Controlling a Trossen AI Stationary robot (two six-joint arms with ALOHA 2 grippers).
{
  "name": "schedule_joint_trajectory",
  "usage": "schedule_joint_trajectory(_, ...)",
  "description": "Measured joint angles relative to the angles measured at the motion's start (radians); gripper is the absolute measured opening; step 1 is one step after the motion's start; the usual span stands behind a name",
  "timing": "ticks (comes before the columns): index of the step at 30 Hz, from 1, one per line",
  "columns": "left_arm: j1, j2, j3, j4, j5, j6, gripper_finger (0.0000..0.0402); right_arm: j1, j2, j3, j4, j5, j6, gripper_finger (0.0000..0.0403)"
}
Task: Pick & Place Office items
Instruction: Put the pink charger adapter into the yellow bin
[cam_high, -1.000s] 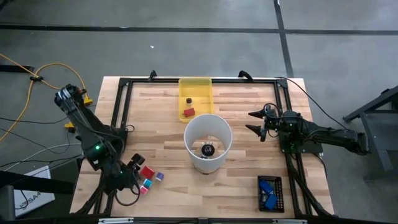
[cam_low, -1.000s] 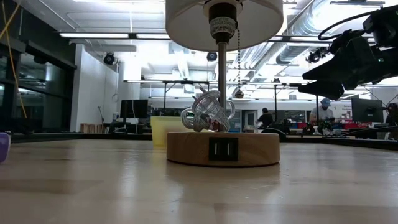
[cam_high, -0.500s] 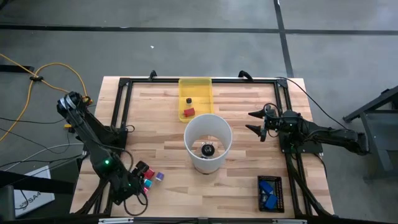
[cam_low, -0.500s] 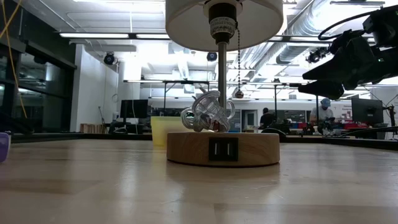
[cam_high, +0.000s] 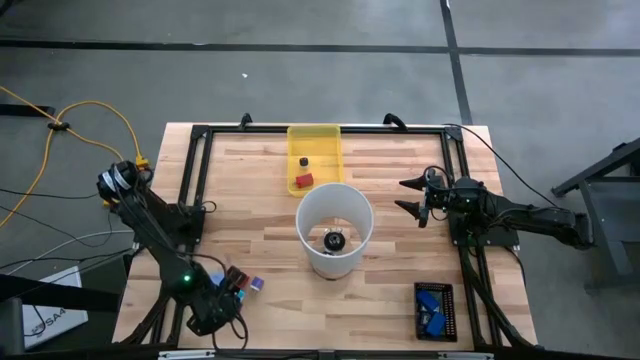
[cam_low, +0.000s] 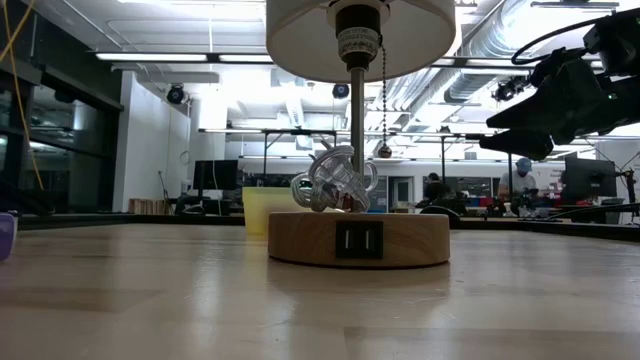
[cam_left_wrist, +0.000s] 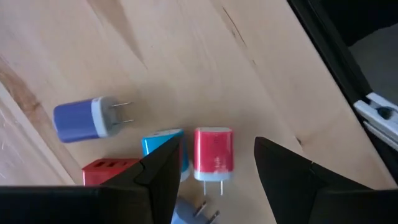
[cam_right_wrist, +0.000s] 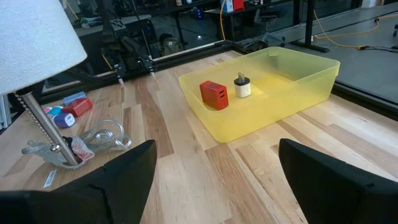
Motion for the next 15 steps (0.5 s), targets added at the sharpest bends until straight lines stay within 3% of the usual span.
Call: schedule_joint_trajectory(15,-0.068,0.064,-0.002,0.023,-0.071,-0.076,0.0194,0.000,0.000,0.000,0.000,0.000,0.000,0.0325)
